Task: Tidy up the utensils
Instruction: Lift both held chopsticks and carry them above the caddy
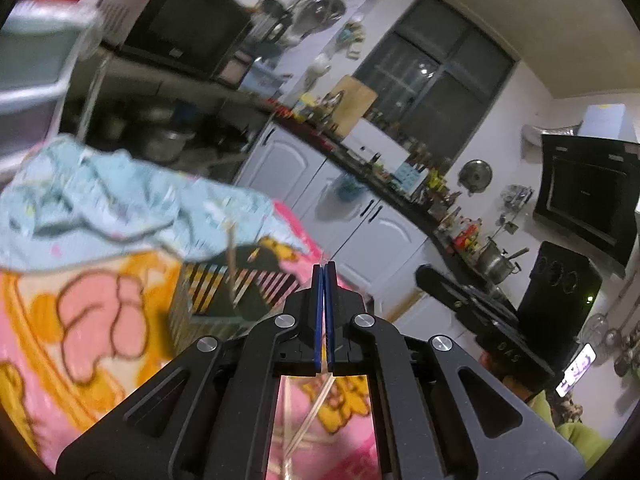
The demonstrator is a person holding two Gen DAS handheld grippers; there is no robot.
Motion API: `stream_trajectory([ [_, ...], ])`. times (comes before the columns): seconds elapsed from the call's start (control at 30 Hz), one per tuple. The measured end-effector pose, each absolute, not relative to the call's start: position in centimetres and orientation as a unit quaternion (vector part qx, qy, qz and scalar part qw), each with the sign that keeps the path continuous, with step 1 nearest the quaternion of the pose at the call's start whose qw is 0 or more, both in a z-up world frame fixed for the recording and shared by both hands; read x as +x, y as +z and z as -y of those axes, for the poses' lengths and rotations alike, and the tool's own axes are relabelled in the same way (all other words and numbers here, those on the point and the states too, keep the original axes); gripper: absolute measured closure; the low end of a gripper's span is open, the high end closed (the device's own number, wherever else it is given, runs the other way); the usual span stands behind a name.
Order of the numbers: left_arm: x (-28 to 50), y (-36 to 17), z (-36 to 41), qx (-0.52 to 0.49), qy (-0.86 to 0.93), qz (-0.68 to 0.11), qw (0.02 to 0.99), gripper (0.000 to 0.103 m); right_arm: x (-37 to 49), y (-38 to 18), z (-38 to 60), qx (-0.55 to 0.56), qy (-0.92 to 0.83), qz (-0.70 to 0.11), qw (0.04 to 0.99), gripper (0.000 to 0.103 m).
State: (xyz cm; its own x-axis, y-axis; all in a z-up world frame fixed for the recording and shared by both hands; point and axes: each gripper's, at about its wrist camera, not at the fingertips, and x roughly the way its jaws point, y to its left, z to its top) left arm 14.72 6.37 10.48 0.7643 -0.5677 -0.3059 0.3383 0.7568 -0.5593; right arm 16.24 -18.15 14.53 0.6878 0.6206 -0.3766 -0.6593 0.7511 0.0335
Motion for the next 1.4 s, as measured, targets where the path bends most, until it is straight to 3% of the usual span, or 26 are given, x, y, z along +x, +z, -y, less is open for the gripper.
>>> stream_trajectory([
  [0.47,18.0,16.9,-5.0,-0.223,-0.247,-0.175,0.927,0.103,20.0,20.1,18.9,-0.034,0.32,-0.123,0.939,0.101],
  [1.3,22.0,13.4,-6.5,-0.223,-0.199,-0.21,0.931,0.102,26.4,16.3,18.7,-0.022,0.273,-0.187,0.943,0.1],
  [1.33,22.0,13.1,-6.6,-0.223,-0.194,-0.213,0.931,0.099,26.5,16.1,18.7,-0.02,0.272,-0.19,0.943,0.1],
  [1.4,21.9,12.6,-6.8,-0.224,-0.185,-0.215,0.932,0.083,26.7,15.6,18.9,-0.019,0.267,-0.197,0.943,0.095],
])
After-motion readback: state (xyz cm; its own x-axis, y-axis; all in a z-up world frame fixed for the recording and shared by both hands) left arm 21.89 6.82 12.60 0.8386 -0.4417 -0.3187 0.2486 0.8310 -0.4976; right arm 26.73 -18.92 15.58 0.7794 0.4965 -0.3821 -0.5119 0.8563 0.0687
